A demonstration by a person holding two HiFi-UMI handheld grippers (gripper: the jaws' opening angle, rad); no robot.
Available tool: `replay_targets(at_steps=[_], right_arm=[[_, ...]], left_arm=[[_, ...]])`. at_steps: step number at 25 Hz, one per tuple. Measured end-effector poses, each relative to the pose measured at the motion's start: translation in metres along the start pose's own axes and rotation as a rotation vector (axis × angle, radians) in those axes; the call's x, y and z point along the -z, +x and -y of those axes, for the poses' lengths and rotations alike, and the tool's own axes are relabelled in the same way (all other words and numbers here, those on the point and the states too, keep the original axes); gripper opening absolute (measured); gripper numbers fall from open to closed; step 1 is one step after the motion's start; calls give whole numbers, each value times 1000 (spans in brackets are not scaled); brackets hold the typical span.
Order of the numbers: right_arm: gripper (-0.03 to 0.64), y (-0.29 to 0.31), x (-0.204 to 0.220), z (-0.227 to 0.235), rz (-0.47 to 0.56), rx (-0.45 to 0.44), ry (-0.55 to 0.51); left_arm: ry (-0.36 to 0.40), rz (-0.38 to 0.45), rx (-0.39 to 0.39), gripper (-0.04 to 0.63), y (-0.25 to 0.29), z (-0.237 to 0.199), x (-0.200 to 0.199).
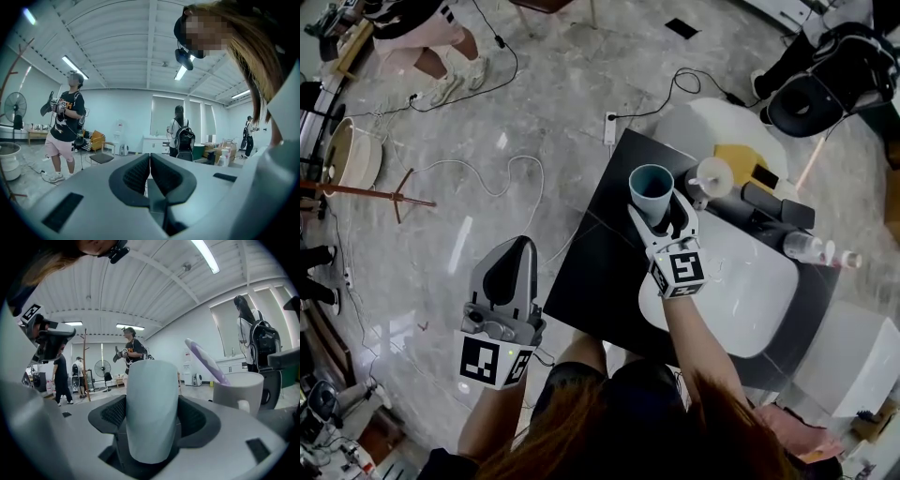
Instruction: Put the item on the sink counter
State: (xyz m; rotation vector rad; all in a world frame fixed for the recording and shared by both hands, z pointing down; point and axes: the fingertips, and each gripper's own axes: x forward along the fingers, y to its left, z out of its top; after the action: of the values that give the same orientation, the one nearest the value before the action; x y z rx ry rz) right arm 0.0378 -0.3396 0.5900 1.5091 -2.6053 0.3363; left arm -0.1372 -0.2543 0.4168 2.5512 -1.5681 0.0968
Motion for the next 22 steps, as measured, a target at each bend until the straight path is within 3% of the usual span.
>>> replay_targets(at_steps=[22], right_arm=[[362,-34,18,-9,-65,-18,-14]], left_arm=[[-5,19,19,23,0,22,-1]])
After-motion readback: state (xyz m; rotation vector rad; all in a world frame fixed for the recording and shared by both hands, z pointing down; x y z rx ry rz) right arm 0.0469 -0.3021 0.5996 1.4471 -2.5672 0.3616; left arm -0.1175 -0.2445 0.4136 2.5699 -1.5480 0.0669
